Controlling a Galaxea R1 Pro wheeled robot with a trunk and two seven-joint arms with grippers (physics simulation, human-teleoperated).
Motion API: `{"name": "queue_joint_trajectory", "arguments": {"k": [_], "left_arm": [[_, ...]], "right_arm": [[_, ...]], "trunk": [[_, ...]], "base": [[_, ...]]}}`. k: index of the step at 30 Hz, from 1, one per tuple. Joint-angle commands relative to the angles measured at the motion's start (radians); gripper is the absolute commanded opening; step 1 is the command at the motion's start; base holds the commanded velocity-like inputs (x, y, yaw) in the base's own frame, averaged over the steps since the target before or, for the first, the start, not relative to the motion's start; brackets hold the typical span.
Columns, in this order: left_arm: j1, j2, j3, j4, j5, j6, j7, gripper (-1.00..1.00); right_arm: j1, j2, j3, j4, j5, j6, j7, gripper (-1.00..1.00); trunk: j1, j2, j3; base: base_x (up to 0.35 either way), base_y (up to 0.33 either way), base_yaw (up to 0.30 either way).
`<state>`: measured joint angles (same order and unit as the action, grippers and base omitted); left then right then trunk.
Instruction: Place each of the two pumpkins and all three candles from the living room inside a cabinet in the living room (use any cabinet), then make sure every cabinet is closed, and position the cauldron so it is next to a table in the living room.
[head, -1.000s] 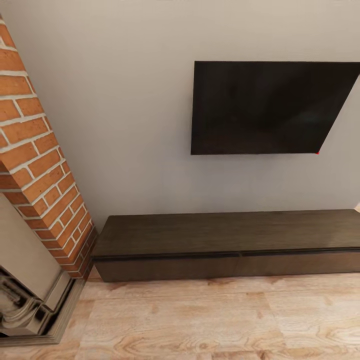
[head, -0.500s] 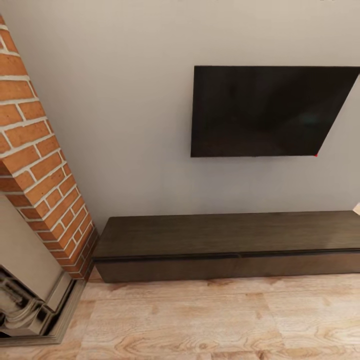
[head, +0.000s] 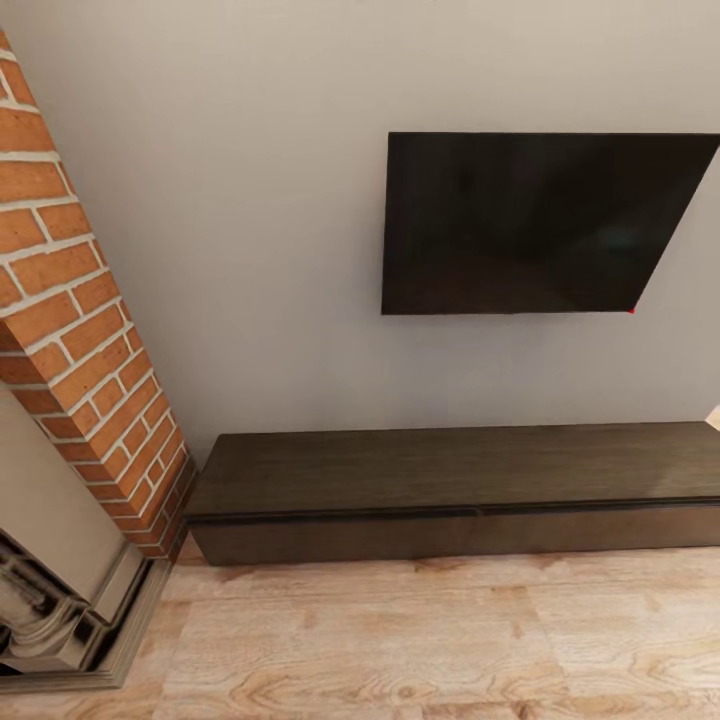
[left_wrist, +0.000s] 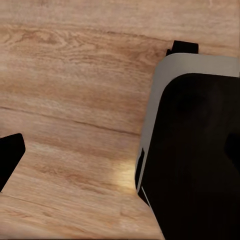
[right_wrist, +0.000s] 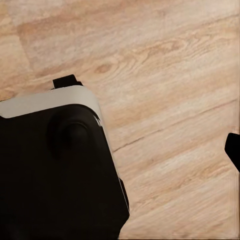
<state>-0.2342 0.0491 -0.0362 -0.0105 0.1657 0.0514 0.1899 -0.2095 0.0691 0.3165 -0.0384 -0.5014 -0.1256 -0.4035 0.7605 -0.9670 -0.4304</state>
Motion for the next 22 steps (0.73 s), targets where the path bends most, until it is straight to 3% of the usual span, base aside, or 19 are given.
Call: {"name": "queue_joint_trajectory", "arguments": {"k": [1, 9, 15, 22], "left_arm": [[0.001, -0.002, 0.001, 0.000, 0.001, 0.000, -0.001, 1.00], [0.004, -0.009, 0.004, 0.000, 0.001, -0.001, -0.004, 1.00], [0.004, -0.011, 0.004, 0.000, 0.000, -0.001, -0.004, 1.00], [0.004, -0.011, 0.004, 0.000, 0.000, -0.001, -0.004, 1.00]], "right_arm": [[0.010, 0.001, 0.000, 0.001, -0.002, 0.004, -0.001, 1.00], [0.067, 0.000, 0.000, 0.017, 0.001, 0.000, 0.002, 1.00], [0.071, -0.018, 0.003, 0.017, 0.002, -0.001, 0.002, 1.00], [0.071, -0.020, 0.004, 0.017, 0.001, 0.000, 0.002, 1.00]], "trunk": [[0.000, 0.000, 0.000], [0.000, 0.000, 0.000], [0.000, 0.000, 0.000], [0.000, 0.000, 0.000]], "base": [[0.000, 0.000, 0.000], [0.000, 0.000, 0.000], [0.000, 0.000, 0.000], [0.000, 0.000, 0.000]]}}
